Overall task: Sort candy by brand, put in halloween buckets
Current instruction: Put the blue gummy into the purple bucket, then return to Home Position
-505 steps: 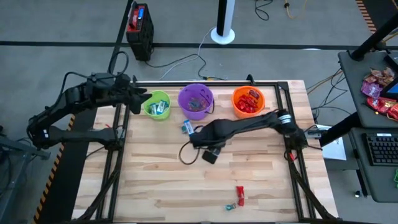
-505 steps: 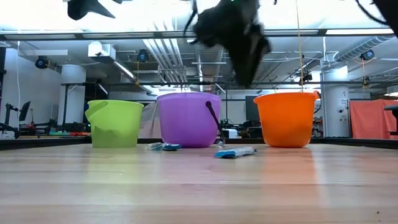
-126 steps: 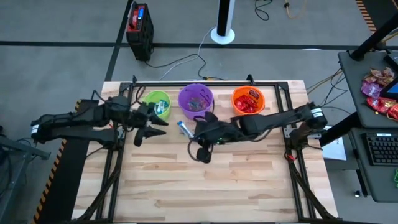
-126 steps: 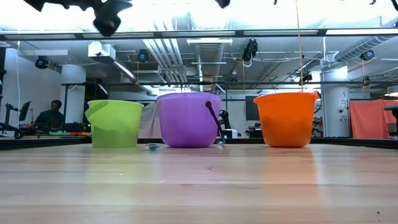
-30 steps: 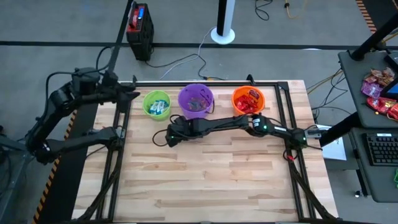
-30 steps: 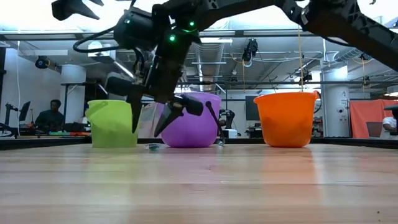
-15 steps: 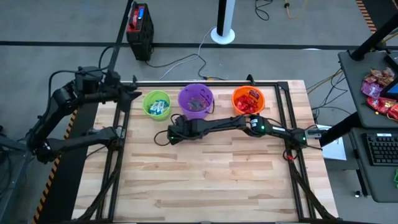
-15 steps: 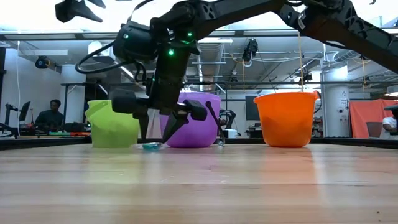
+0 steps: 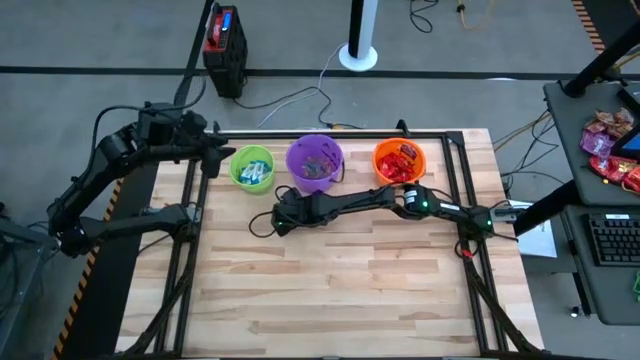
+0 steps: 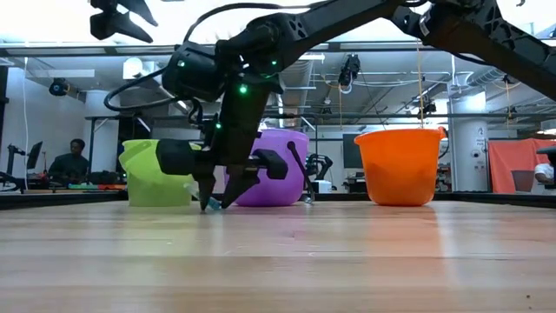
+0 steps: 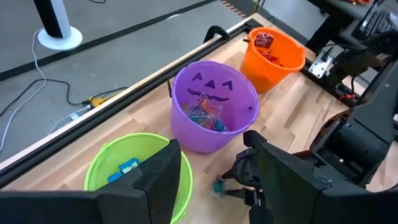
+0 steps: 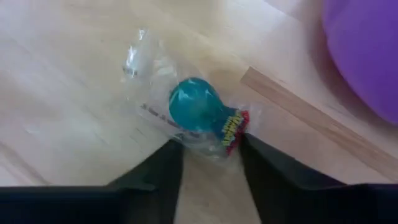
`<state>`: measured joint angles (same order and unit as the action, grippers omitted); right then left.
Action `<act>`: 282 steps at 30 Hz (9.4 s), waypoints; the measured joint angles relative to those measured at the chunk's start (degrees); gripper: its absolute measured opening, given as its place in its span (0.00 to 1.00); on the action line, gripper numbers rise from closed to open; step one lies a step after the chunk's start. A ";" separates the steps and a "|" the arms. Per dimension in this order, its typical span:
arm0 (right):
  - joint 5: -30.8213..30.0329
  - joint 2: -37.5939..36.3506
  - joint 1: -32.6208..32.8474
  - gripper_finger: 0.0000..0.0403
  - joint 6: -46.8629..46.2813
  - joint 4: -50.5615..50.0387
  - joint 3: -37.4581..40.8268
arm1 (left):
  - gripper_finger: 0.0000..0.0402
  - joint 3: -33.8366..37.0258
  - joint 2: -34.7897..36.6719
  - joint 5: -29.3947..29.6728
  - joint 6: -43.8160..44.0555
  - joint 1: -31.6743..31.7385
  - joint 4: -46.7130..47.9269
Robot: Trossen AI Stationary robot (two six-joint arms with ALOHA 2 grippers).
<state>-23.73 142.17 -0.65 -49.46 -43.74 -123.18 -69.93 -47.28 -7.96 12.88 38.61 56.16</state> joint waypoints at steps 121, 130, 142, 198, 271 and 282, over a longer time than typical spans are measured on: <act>37.18 -61.26 -6.67 0.23 50.46 78.11 64.75 | 0.47 68.78 45.82 -27.53 8.71 -0.42 -88.66; 37.30 -60.41 1.16 0.20 50.61 78.22 77.27 | 0.47 68.72 43.20 -27.21 8.66 -0.37 -88.41; 69.28 -70.48 -0.54 0.21 63.36 54.77 80.16 | 0.47 68.72 40.95 -27.13 8.66 -0.39 -88.21; 30.66 -138.65 -5.00 0.27 53.54 45.85 122.34 | 0.47 69.05 47.22 -16.67 -6.85 -17.29 -75.64; 31.19 -137.89 -5.00 0.27 52.49 45.71 122.30 | 0.47 69.31 46.00 13.40 -27.33 -36.37 -59.10; 31.19 -137.89 -5.00 0.27 52.50 45.71 122.30 | 0.47 69.31 46.01 13.37 -27.33 -36.37 -59.10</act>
<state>7.46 4.27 -5.65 3.05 1.98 -0.88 -0.62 -1.27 5.41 -14.45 2.24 -2.94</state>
